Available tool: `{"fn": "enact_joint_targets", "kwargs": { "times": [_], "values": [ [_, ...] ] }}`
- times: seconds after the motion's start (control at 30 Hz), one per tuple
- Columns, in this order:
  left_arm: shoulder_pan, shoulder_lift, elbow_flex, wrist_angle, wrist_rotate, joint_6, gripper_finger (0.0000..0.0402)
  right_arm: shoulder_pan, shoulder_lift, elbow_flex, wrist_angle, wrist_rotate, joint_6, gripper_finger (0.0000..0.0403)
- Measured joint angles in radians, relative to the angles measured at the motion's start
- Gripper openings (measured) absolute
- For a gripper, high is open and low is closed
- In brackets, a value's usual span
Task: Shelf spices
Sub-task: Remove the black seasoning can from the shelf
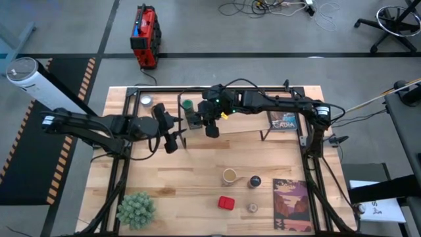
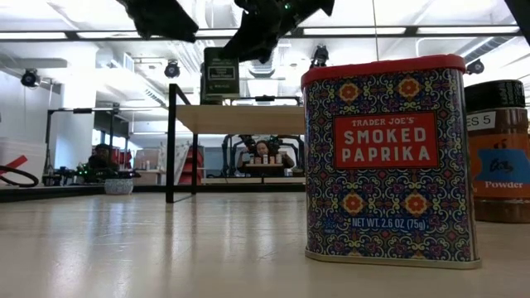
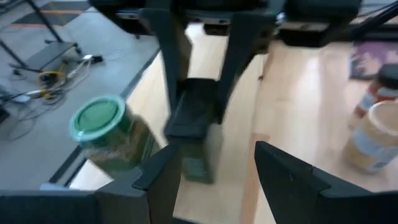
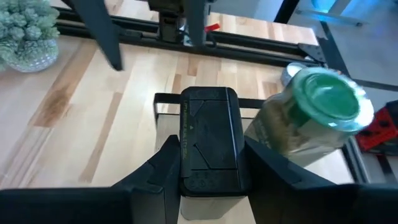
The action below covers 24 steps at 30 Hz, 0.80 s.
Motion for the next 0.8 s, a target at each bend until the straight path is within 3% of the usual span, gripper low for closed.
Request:
{"fn": "enact_joint_targets", "kwargs": {
  "times": [0.57, 0.8],
  "values": [
    [-0.078, -0.074, -0.02, -0.071, 0.01, -0.079, 0.0192, 0.007, -0.002, 0.078, -0.21, -0.011, -0.003, 0.0119],
    [-0.157, -0.141, -0.081, 0.059, 0.0, -0.087, 0.0192, 0.014, -0.002, 0.078, -0.22, -0.034, -0.003, 0.0122]
  ]
}}
